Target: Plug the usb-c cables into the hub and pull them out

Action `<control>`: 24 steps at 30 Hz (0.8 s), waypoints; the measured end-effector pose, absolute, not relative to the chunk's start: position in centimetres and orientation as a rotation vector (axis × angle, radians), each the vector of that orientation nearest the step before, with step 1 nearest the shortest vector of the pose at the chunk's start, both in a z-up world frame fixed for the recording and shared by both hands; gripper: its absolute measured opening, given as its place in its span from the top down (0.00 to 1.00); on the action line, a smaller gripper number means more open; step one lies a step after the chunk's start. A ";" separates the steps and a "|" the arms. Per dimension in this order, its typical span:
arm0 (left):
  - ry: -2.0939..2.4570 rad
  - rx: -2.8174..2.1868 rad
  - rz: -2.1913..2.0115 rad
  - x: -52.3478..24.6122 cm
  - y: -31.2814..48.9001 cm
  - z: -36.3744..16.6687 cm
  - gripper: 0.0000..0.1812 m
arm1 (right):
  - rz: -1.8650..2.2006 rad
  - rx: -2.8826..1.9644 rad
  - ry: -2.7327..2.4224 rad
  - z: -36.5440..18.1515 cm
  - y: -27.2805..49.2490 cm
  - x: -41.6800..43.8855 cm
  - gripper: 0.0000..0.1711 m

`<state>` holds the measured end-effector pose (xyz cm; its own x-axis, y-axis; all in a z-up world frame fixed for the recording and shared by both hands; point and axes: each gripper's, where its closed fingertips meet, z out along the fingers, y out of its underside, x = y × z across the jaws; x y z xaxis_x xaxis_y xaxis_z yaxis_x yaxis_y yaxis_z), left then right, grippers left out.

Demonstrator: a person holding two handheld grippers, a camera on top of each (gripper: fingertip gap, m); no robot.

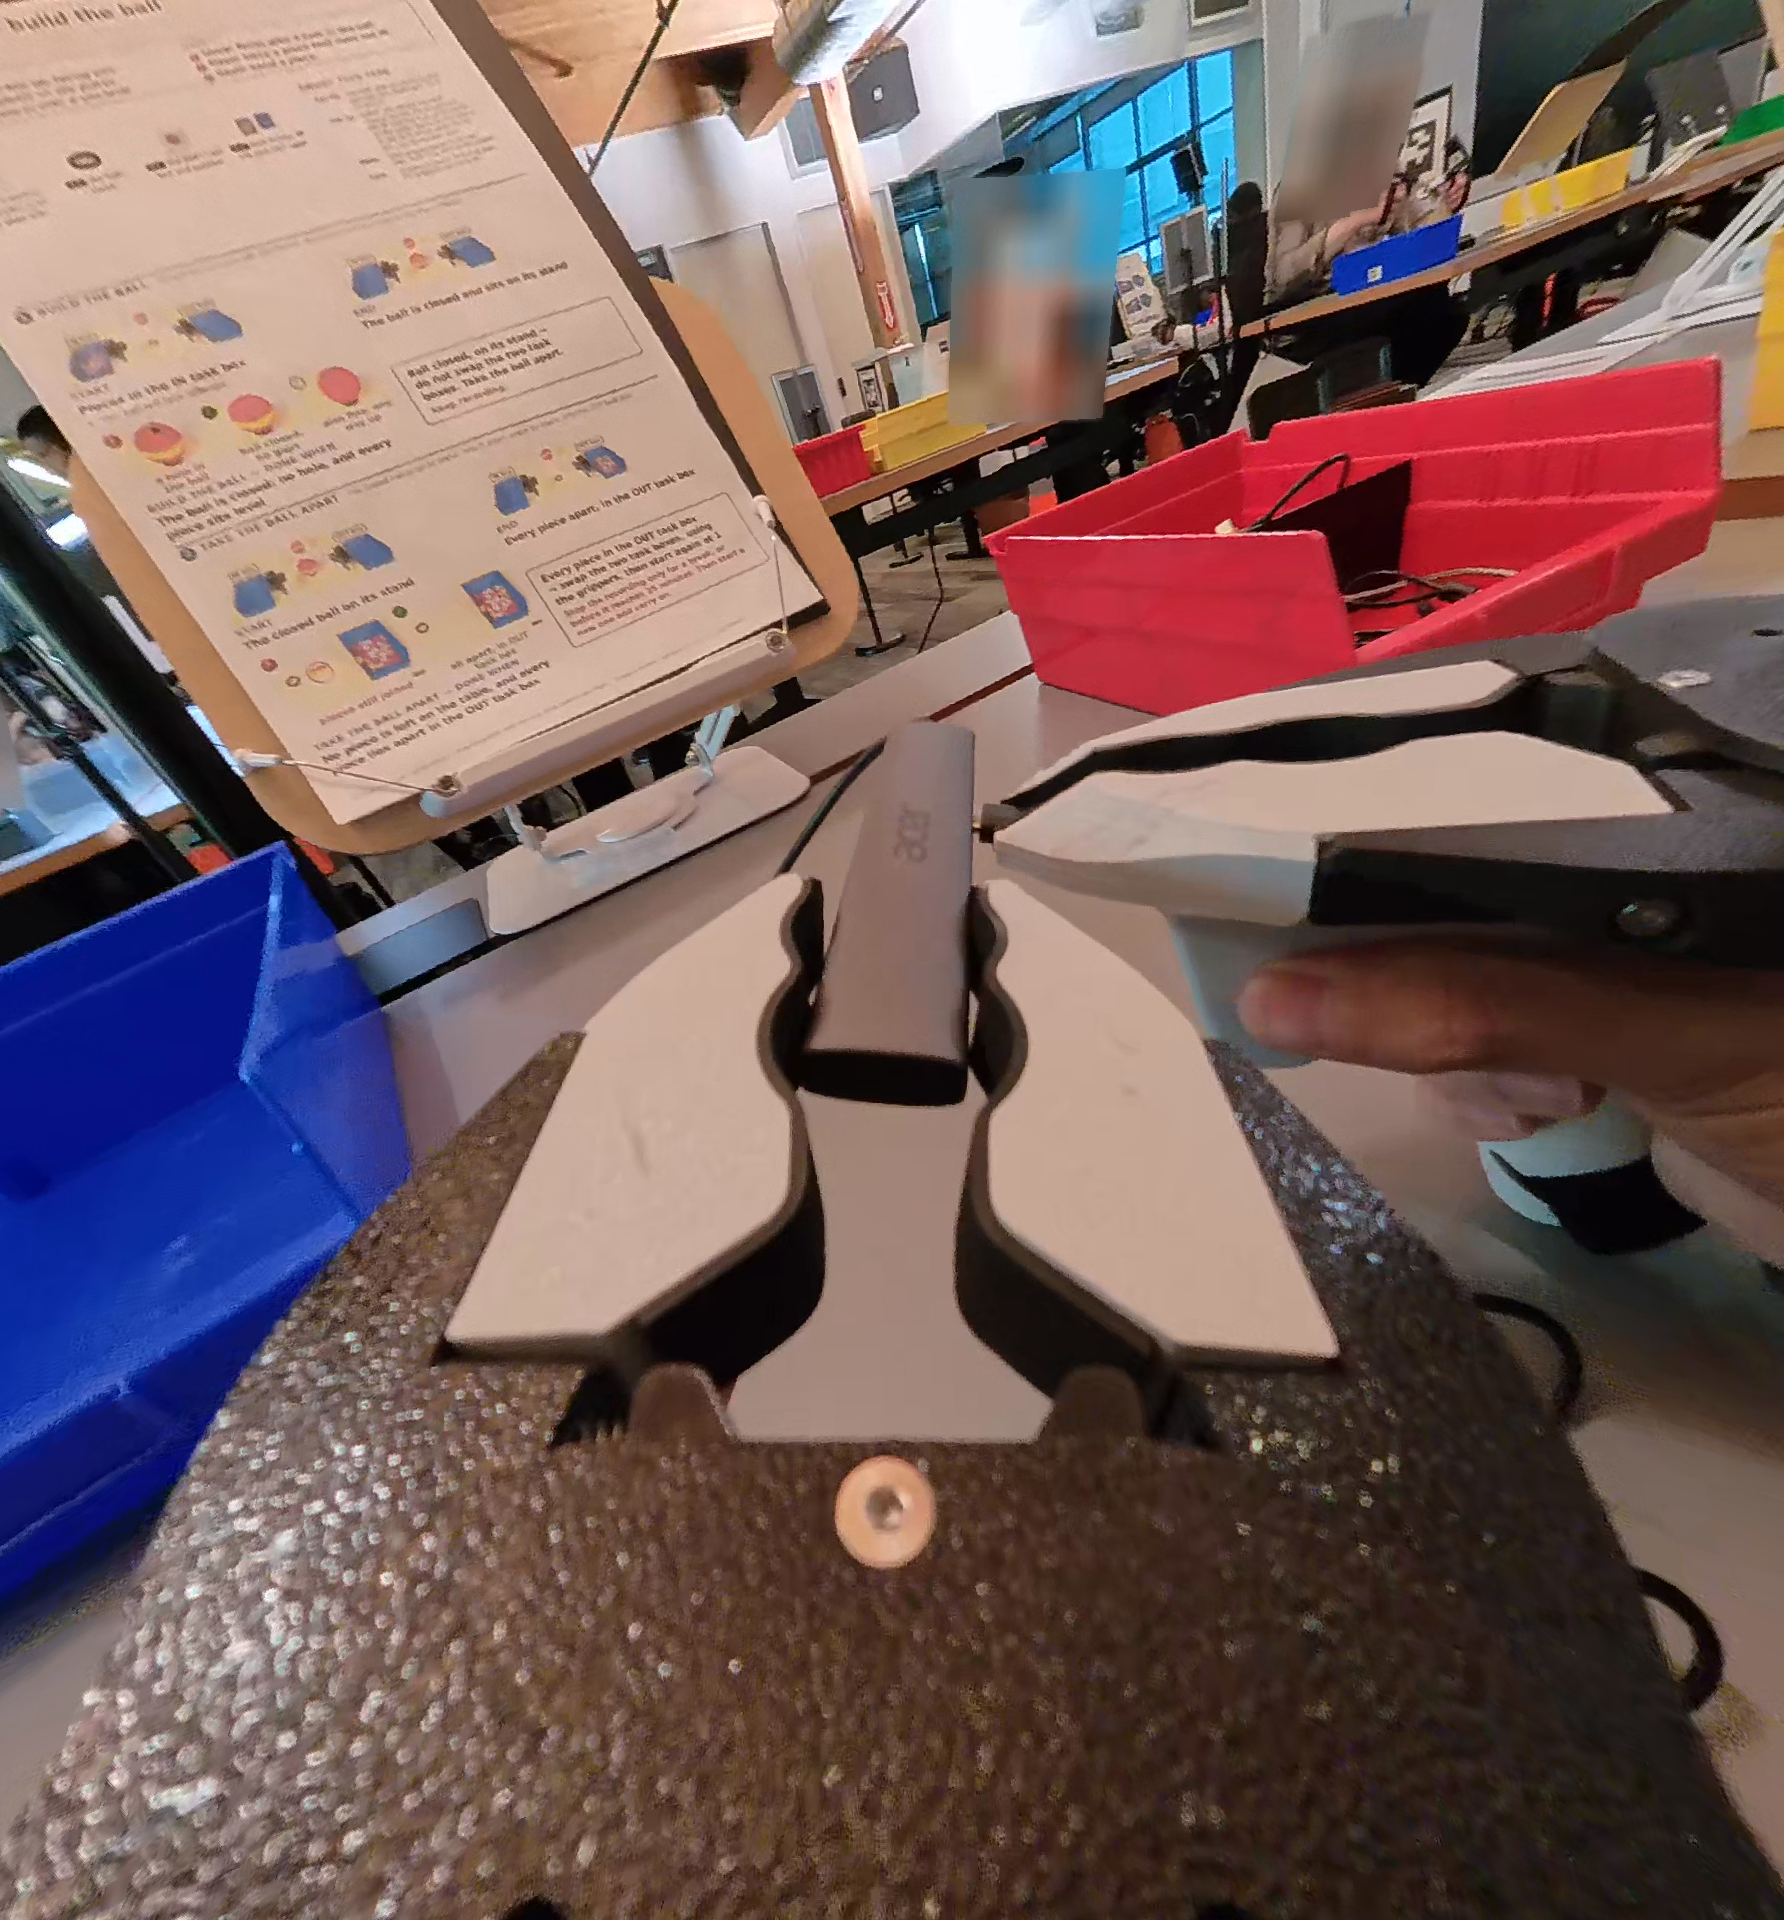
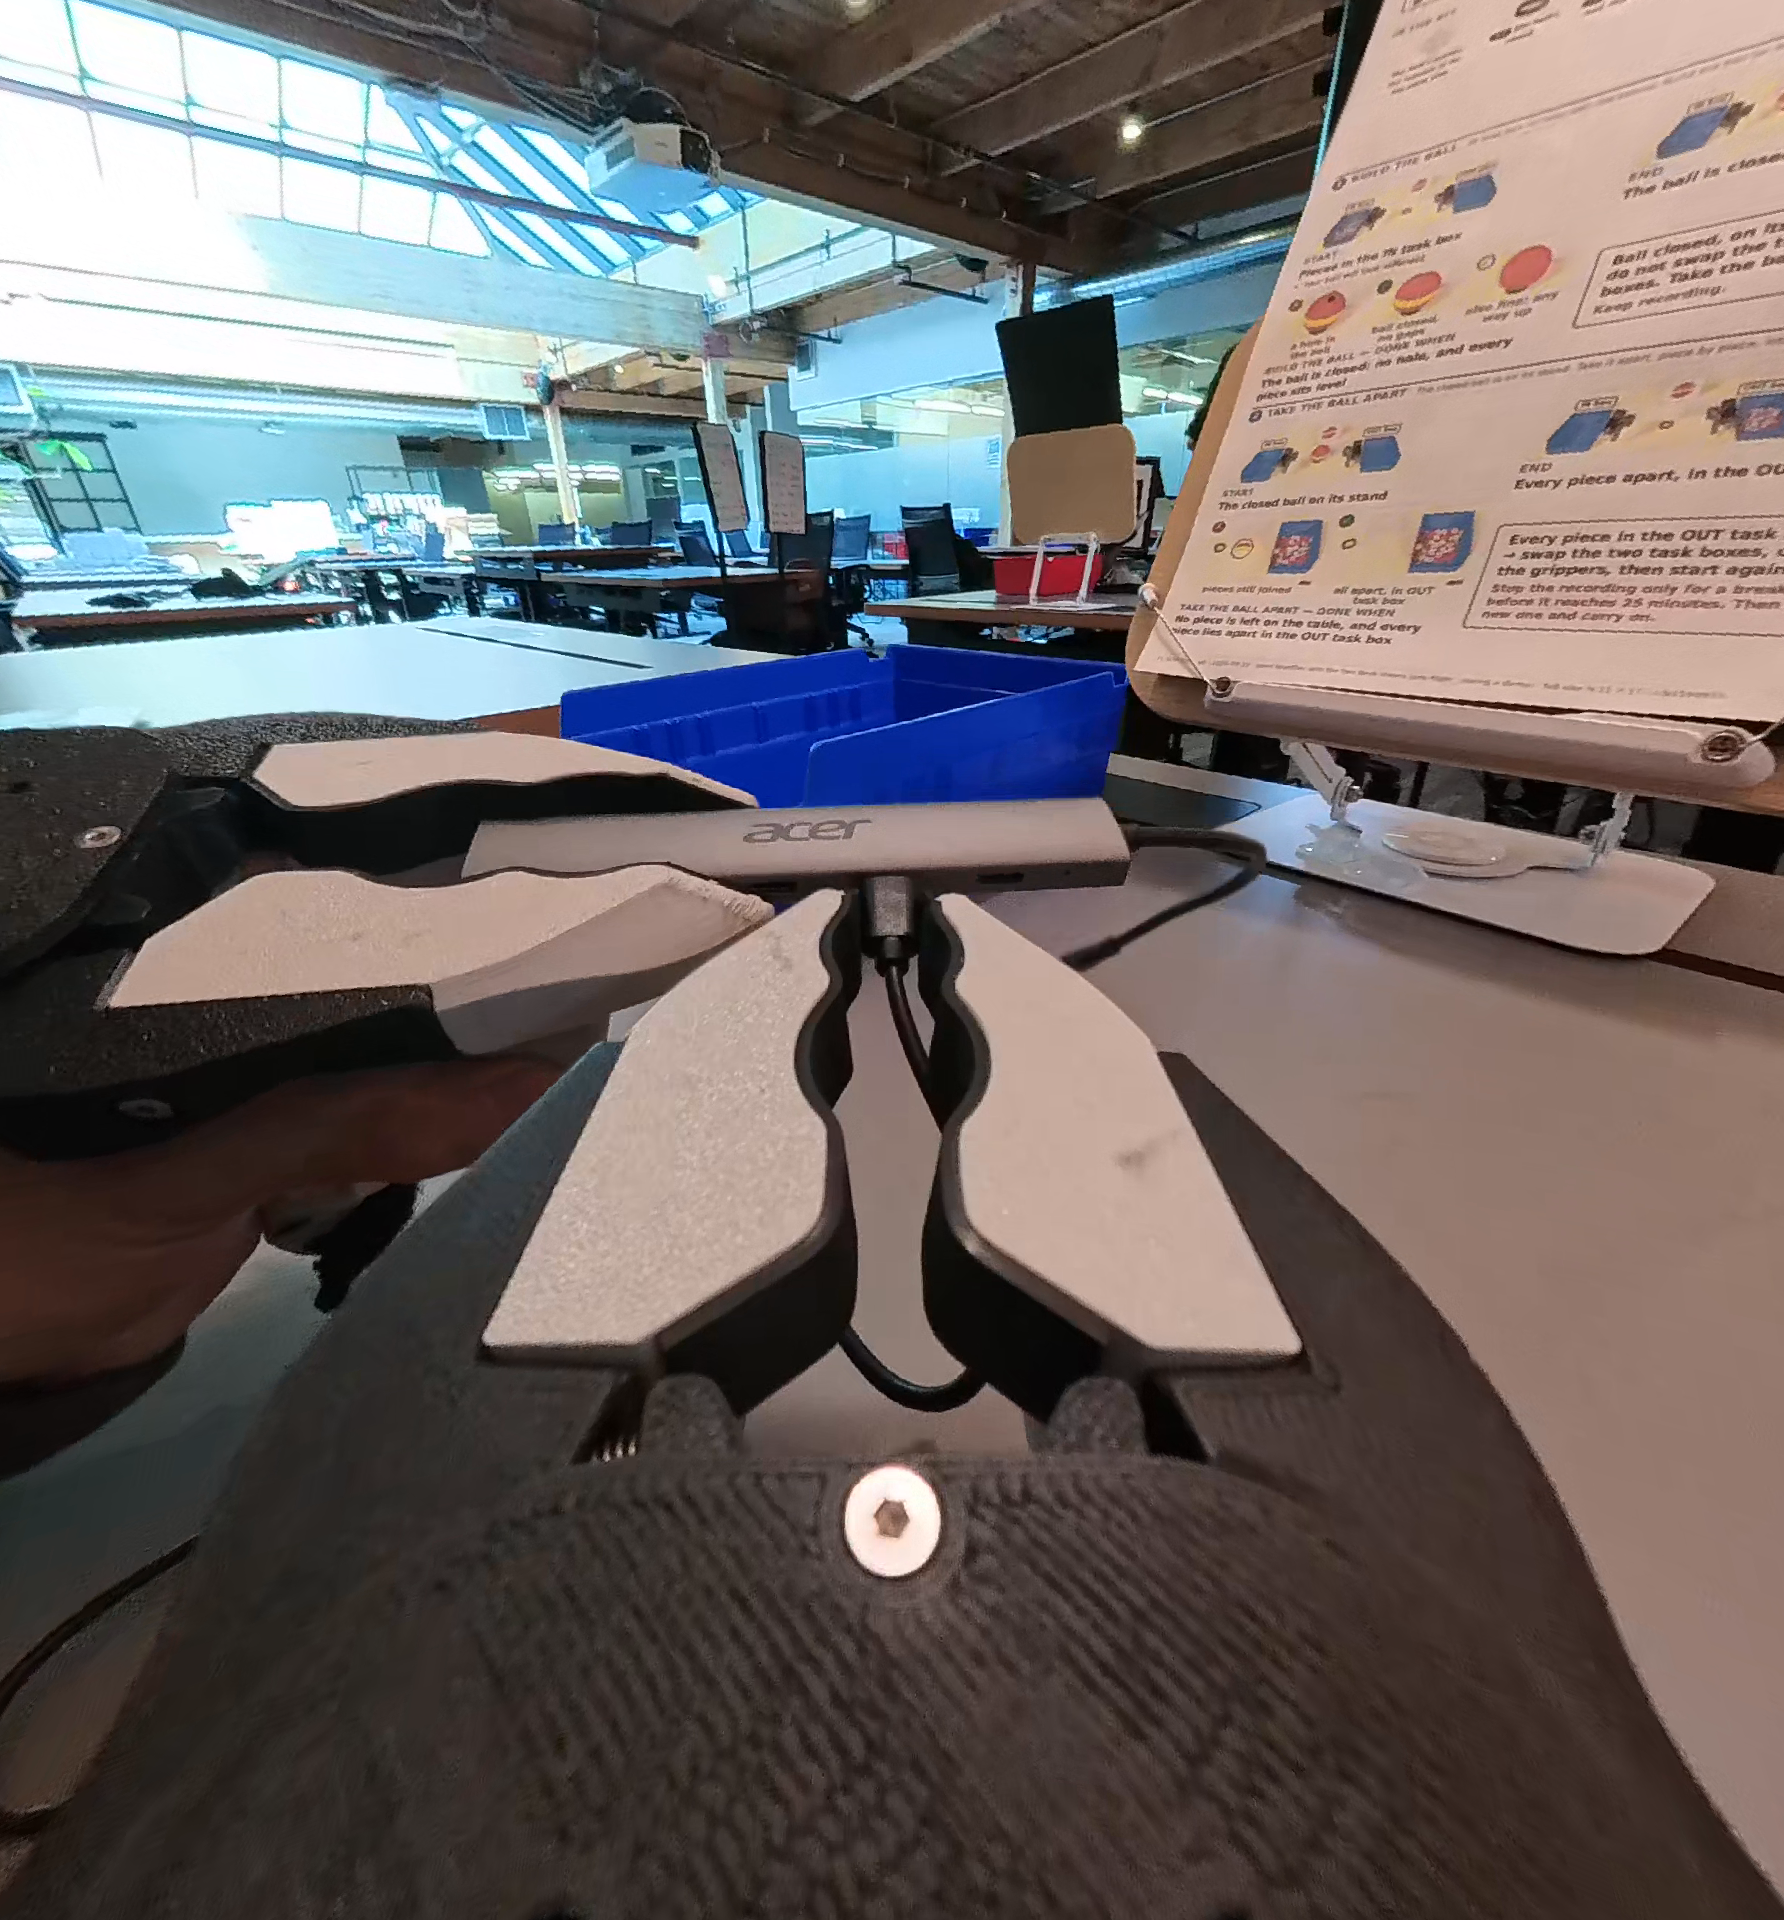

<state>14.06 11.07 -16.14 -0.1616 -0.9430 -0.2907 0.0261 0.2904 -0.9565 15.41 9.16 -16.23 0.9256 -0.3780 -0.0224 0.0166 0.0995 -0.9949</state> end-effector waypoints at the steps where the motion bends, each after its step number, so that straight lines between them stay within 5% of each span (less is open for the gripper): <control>1: 1.455 -0.911 -1.116 14.1 10.9 -16.2 0.85 | -0.293 -1.449 0.305 -16.3 9.0 15.4 0.94; 15: 1.462 -0.808 -1.107 13.1 9.2 -13.5 0.86 | -0.287 -1.484 0.154 -13.7 7.2 14.3 0.93; 20: 1.039 -1.112 -1.132 10.9 23.5 -8.8 0.87 | -0.377 -1.500 0.184 -14.3 5.5 13.5 0.94; 24: 1.044 -0.937 -1.190 8.0 21.6 -4.3 0.87 | -0.240 -1.663 0.014 -14.8 7.1 13.6 0.94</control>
<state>8.04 21.58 -4.33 0.0627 -0.9896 -0.1298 0.2583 0.1417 -0.9556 13.64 7.10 -14.82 0.9773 -0.1514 0.1485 0.1328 -0.1089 -0.9851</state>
